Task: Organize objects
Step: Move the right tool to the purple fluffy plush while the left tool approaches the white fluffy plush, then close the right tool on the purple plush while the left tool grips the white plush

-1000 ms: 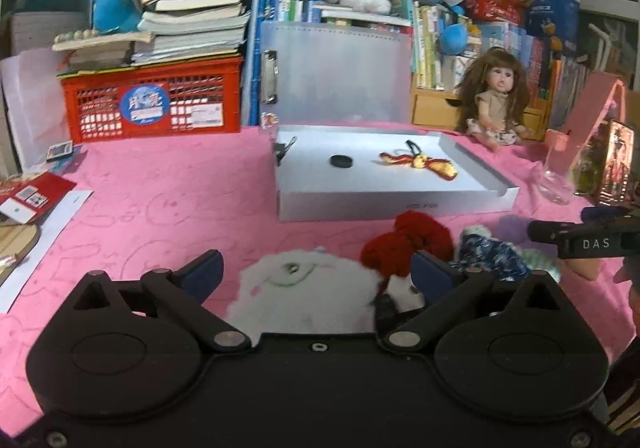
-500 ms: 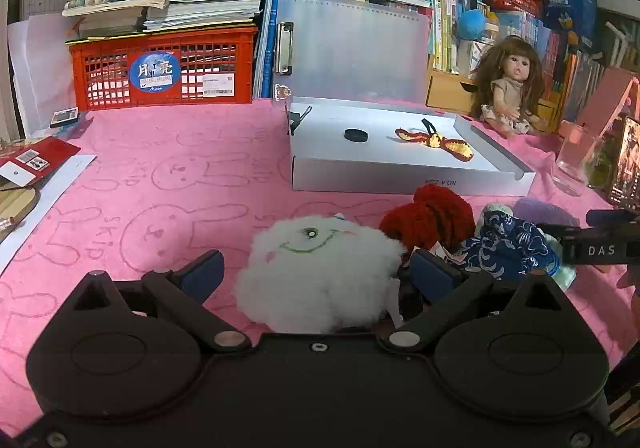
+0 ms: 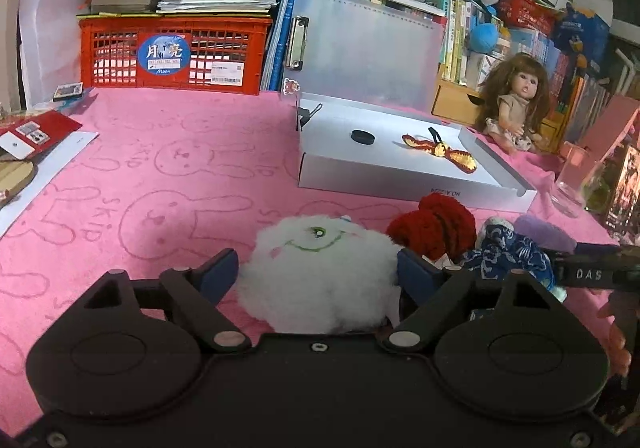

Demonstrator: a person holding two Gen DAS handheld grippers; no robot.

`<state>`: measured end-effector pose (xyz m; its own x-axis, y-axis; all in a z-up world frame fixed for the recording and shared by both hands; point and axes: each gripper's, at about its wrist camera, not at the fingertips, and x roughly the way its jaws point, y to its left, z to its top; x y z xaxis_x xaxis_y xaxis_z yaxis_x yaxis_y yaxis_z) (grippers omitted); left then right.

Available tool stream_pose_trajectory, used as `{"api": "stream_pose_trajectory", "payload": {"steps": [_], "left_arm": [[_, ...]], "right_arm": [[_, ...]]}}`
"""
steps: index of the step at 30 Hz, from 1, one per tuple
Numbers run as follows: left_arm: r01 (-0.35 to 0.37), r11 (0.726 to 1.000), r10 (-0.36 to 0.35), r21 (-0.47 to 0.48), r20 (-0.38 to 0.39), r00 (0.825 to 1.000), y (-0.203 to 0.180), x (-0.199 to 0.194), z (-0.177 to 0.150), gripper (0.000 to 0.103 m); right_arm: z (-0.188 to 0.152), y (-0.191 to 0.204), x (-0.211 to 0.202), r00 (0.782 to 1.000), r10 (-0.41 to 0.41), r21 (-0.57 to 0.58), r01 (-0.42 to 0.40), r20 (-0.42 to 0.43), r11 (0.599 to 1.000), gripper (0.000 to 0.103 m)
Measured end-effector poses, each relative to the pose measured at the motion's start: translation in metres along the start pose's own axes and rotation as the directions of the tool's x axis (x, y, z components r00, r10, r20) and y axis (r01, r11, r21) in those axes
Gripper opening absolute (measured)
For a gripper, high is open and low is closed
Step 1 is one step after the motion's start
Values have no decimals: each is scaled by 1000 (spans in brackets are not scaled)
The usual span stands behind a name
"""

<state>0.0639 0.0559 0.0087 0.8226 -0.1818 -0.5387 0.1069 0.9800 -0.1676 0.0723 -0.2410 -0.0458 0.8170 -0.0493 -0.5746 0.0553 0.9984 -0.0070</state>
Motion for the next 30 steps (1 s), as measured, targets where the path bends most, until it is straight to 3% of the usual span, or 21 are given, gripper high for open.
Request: {"api": "stream_pose_trajectory", "payload": {"steps": [15, 30], "left_arm": [[-11, 998, 10, -63, -16, 1000, -4, 20, -3, 87], [-17, 999, 18, -51, 4, 1000, -7, 20, -7, 84]], "right_arm": [[0, -2, 6, 1000, 12, 28, -11, -20, 1000, 103], [0, -2, 6, 1000, 8, 28, -7, -20, 1000, 103]]}}
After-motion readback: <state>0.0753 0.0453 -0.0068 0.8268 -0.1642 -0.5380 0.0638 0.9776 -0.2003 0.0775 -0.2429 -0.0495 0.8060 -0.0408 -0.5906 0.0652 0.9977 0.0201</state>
